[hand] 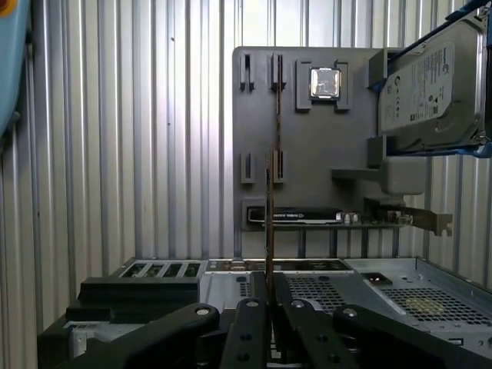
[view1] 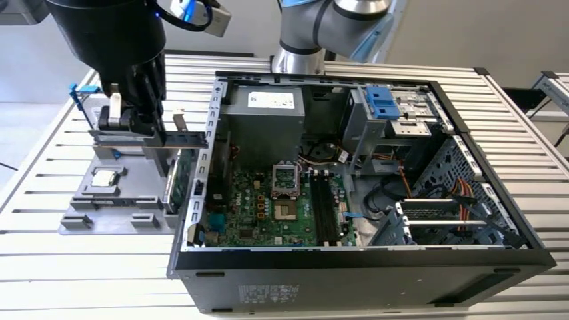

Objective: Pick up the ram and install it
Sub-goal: 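Pick up the ram and move it above insertion slot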

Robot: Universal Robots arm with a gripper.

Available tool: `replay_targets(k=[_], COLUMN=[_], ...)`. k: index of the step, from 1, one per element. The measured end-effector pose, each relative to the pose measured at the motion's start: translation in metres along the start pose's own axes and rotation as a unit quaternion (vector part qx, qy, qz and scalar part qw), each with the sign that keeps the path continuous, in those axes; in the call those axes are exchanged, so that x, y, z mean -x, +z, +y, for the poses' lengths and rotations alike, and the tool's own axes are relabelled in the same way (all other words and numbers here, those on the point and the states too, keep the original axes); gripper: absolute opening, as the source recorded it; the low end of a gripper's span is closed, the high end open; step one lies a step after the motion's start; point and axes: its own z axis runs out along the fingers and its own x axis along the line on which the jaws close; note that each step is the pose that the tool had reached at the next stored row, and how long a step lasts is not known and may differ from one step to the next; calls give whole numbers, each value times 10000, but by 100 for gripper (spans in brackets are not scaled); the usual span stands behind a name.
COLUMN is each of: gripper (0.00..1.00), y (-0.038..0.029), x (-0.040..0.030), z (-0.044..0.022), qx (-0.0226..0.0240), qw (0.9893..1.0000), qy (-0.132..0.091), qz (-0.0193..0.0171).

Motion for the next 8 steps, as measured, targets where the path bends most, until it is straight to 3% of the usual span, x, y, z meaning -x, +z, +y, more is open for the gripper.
replay_targets(k=[8], gripper=[0], y=[-1], x=[2], z=[-94], qx=[0], qw=[10000], qy=[0], qz=[0])
